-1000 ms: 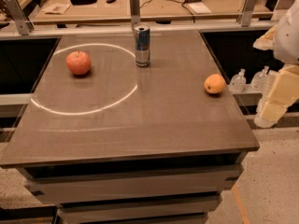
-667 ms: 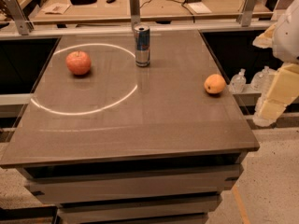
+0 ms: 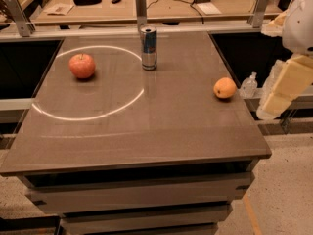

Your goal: Move apple near orange

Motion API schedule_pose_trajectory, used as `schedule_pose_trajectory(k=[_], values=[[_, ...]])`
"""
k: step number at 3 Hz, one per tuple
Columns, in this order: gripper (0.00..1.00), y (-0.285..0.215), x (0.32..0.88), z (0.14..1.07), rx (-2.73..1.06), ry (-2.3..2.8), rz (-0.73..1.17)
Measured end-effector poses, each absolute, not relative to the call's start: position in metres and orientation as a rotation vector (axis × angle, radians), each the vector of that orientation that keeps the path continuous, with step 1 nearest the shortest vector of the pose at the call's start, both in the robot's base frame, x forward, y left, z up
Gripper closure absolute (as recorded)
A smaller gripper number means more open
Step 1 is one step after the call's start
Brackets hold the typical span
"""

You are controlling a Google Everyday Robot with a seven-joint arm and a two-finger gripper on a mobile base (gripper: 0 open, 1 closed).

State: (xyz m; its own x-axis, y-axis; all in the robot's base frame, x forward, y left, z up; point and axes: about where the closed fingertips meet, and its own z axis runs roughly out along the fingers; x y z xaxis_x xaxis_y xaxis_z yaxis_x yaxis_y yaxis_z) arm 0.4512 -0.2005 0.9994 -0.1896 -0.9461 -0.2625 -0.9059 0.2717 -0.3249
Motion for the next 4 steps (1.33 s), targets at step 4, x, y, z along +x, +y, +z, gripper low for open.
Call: schedule_pose_trajectory(k=[4], values=[[0.0,-0.067,0.558,1.039,-1.736,1.715,0.071]])
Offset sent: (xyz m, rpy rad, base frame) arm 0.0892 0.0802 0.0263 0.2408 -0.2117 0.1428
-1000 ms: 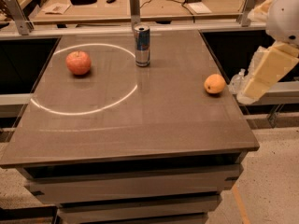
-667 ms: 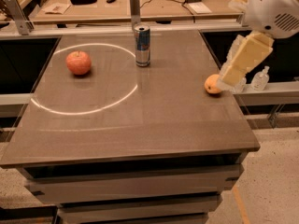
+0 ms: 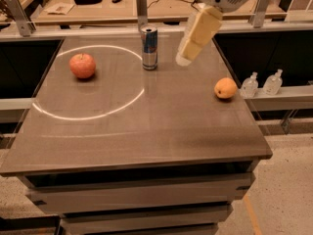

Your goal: Move apple near orange

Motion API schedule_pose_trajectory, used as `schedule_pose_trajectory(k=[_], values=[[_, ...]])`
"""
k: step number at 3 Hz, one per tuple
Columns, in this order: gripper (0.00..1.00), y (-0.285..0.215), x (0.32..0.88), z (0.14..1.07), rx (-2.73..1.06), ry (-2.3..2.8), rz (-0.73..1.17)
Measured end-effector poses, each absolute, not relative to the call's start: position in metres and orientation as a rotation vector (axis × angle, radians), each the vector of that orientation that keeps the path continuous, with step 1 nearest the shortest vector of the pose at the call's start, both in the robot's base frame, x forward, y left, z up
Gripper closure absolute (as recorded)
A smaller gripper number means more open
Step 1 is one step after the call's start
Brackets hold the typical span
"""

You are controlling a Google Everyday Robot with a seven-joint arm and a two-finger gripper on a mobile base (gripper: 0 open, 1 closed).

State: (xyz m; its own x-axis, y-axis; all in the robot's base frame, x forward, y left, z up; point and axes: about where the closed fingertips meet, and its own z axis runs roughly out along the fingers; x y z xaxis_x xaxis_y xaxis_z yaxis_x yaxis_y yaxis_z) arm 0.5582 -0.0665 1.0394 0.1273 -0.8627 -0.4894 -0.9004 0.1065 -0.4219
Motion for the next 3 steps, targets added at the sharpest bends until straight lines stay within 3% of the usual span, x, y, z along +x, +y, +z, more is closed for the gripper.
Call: schedule_pose_trajectory(k=[2,3], values=[[0.0,0.044,0.569,1.07,-1.854,1.533,0.032],[0.0,0.05,0.568,1.074,-1.855,1.519,0.045]])
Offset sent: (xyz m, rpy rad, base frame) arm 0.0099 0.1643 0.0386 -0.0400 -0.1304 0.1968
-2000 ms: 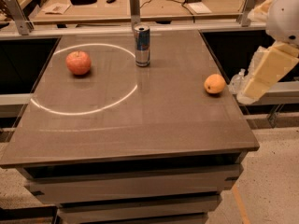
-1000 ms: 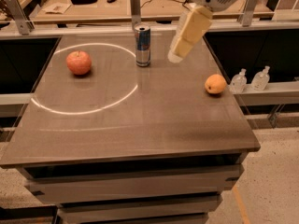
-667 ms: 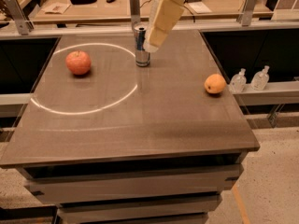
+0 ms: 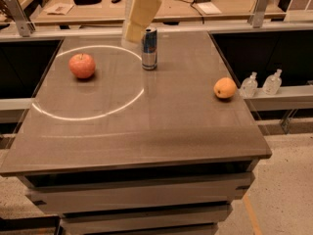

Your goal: Move apple near orange

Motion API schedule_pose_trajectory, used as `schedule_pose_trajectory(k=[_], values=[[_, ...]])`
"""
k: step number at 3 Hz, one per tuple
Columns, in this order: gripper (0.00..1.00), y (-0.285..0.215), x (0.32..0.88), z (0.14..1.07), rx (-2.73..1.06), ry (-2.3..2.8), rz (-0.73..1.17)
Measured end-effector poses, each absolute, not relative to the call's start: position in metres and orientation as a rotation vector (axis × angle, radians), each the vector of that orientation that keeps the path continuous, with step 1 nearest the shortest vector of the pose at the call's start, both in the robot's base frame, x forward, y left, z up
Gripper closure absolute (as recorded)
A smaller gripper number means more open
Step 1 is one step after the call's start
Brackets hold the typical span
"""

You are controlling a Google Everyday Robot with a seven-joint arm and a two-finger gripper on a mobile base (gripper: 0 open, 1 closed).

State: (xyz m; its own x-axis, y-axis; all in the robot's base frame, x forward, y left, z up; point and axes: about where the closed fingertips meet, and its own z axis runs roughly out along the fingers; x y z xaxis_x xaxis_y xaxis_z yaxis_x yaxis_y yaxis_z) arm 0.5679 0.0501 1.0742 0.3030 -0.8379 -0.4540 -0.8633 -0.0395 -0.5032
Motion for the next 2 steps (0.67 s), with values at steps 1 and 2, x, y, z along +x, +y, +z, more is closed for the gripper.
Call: schedule_pose_trajectory(k=[1,2], values=[[0.0,0.09,0.566,1.098,-1.888,1.424,-0.001],[0.0,0.156,0.567,1.11,-1.931,1.293,-0.053]])
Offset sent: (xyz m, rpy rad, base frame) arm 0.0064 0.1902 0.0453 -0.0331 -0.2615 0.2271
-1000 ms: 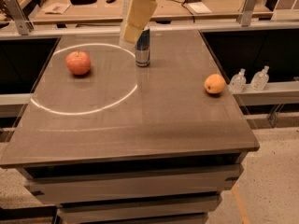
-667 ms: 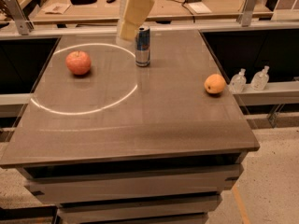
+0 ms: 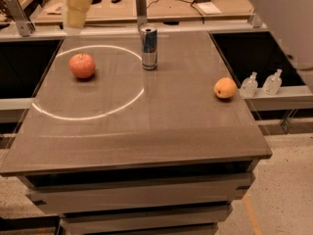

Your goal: Move apple near orange

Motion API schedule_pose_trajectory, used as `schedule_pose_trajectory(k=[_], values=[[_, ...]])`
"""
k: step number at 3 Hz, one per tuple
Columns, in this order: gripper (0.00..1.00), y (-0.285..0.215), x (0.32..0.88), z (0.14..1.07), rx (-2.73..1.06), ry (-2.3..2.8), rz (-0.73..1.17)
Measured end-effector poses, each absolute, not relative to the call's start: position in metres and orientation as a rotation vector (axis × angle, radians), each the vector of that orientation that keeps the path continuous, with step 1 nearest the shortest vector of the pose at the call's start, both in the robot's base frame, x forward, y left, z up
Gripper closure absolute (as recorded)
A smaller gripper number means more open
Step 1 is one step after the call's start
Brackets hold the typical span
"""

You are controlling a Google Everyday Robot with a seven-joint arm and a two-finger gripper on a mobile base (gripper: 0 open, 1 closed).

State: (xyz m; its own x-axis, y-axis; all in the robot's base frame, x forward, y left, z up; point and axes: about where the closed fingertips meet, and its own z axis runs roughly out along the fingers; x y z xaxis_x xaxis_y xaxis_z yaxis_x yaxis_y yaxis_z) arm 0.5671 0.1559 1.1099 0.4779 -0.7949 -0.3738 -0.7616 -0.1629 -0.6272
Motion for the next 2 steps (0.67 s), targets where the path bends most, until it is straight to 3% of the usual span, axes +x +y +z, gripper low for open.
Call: schedule_pose_trajectory(k=[2], values=[[0.0,0.264,0.564,1.116,-1.982,1.07,-0.15]])
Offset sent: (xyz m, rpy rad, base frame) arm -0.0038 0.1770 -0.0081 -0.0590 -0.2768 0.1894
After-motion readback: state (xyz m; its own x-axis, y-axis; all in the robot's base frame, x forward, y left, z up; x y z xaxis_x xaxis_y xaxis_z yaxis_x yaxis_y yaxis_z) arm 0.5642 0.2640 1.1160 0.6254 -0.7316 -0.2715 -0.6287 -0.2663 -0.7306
